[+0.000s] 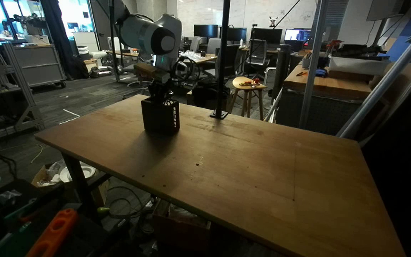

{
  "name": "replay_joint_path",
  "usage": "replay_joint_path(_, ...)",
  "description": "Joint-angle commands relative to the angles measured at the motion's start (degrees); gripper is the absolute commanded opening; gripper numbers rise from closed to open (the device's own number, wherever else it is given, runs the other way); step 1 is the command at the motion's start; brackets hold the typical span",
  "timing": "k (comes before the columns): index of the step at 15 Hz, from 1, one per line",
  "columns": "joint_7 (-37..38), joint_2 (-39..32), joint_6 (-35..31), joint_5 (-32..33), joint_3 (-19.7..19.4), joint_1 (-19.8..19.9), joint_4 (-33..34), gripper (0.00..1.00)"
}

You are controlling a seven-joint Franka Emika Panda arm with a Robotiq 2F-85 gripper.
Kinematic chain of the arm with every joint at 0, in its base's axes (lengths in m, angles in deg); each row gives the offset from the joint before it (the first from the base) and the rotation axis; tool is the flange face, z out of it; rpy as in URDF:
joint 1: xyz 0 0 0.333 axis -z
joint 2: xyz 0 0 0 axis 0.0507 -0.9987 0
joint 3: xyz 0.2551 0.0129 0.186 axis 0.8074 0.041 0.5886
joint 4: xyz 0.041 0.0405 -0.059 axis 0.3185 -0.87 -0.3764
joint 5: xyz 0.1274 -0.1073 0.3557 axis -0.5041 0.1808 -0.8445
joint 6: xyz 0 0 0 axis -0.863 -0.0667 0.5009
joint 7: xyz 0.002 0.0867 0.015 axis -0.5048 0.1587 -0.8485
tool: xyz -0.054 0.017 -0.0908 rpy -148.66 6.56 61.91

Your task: Pick up the white towel from the table and put in the black object.

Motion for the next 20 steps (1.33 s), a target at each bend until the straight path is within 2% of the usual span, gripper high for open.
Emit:
replay_joint_path(1, -0.93, 1.82, 0.82, 2.50, -0.66, -0.61, 0.51, 0.00)
replay_joint_path(10, -3.91, 0.60, 0.74, 8.99, -0.62, -1.33, 1.95, 0.00)
replay_joint_path(20, -5.54, -2.83, -1.82, 7.44, 0.97, -1.46, 0.68, 0.00)
